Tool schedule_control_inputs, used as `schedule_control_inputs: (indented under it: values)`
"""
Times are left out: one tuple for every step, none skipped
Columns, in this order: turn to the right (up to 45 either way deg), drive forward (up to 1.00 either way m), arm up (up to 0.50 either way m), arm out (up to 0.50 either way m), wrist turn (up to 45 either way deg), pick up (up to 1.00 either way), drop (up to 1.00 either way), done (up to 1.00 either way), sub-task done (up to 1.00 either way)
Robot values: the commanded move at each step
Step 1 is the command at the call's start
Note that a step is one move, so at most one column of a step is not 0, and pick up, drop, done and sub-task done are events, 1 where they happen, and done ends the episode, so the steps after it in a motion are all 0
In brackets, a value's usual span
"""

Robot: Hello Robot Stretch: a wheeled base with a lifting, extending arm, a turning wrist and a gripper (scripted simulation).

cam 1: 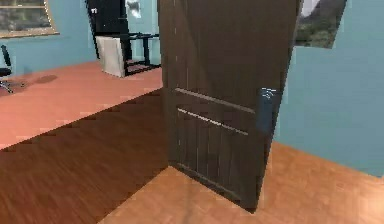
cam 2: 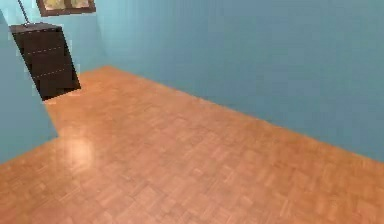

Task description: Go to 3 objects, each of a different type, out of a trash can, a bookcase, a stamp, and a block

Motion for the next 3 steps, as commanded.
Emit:
schedule_control_inputs:
  values:
    - [-39.0, 0.0, 0.0, 0.0, 0.0, 0.0, 0.0, 0.0, 0.0]
    - [0.0, 0.05, 0.0, 0.0, 0.0, 0.0, 0.0, 0.0, 0.0]
    - [-12.0, 0.0, 0.0, 0.0, 0.0, 0.0, 0.0, 0.0, 0.0]
